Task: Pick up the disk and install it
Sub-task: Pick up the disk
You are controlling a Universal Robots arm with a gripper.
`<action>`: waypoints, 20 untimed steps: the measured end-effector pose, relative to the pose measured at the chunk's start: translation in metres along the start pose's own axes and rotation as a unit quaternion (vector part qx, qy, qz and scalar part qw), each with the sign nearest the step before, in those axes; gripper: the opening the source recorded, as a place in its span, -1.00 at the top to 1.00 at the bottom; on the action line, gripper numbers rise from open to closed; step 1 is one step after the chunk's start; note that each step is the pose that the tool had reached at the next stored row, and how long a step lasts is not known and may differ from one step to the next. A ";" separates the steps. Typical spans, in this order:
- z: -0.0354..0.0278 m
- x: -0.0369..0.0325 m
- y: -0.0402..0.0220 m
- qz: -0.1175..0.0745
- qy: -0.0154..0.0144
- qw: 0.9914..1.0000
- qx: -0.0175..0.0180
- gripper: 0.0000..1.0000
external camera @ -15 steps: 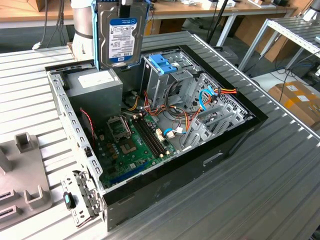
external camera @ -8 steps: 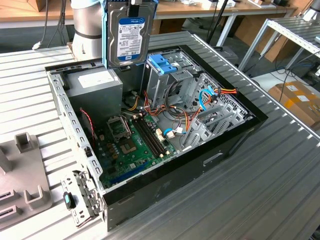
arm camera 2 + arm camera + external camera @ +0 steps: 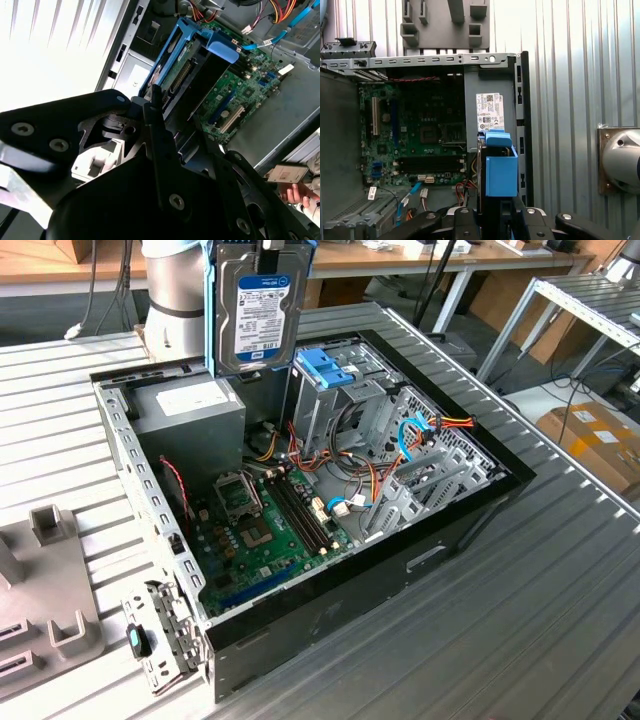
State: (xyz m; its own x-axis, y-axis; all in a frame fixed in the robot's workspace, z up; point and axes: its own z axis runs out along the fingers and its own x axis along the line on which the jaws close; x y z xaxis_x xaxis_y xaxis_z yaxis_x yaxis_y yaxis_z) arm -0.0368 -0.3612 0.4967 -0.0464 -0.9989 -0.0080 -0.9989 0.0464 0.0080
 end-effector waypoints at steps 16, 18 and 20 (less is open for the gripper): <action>-0.0002 -0.0012 -0.0210 0.000 0.000 1.000 0.000 0.30; -0.0002 -0.0012 -0.0217 0.000 0.000 1.000 0.000 0.30; -0.0002 -0.0013 -0.0218 0.000 0.000 1.000 0.000 0.30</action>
State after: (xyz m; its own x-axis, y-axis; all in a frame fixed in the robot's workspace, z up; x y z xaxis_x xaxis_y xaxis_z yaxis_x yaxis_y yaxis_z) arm -0.0149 -0.3609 0.4968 -0.0466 -0.9989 -0.0079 -0.9989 0.0465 0.0080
